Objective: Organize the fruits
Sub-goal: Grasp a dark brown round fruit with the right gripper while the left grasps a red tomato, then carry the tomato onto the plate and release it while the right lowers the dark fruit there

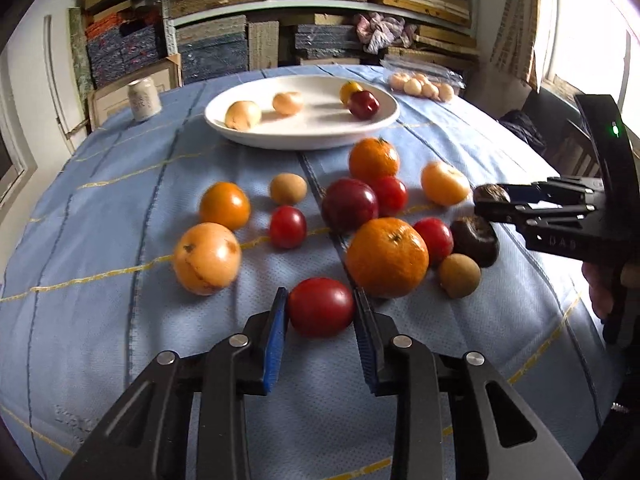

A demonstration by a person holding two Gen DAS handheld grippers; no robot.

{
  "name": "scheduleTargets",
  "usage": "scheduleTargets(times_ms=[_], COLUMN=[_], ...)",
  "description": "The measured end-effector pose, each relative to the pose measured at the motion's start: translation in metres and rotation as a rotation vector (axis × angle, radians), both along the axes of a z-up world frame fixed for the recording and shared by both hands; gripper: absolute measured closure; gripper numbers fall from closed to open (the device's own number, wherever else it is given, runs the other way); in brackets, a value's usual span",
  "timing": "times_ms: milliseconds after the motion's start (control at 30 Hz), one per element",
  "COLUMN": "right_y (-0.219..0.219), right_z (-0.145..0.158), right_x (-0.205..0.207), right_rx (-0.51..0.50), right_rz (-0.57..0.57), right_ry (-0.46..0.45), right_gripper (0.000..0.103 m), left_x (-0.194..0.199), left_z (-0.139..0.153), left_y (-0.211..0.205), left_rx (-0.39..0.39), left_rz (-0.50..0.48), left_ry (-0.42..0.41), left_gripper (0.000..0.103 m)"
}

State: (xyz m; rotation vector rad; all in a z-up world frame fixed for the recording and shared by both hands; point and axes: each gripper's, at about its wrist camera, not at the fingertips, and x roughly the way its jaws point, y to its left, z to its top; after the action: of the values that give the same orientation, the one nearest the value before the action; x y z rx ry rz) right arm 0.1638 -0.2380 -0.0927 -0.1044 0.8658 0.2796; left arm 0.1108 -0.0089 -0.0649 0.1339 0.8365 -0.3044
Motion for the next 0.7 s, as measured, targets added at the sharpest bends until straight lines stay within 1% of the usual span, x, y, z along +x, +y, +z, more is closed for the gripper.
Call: scheduleTargets(times_ms=[200, 333, 533, 633, 700], right_y=[-0.004, -0.001, 0.007, 0.012, 0.015], right_z=[0.011, 0.027, 0.063, 0.084, 0.095], right_x=[-0.007, -0.008, 0.004, 0.02, 0.036], right_rx=[0.012, 0.022, 0.025, 0.021, 0.03], right_rz=[-0.001, 0.005, 0.023, 0.034, 0.037], right_ry=[-0.024, -0.054, -0.107, -0.138, -0.141], right_gripper=[0.061, 0.061, 0.061, 0.061, 0.061], left_x=[-0.002, 0.006, 0.04, 0.065, 0.086], left_z=[0.015, 0.028, 0.049, 0.063, 0.072], left_y=[0.009, 0.009, 0.003, -0.003, -0.009], left_rx=[-0.021, -0.037, -0.035, -0.046, -0.058], left_rz=[0.023, 0.029, 0.033, 0.029, 0.018], left_ry=[-0.023, -0.039, -0.062, -0.075, -0.077], left_gripper=[0.071, 0.071, 0.071, 0.071, 0.071])
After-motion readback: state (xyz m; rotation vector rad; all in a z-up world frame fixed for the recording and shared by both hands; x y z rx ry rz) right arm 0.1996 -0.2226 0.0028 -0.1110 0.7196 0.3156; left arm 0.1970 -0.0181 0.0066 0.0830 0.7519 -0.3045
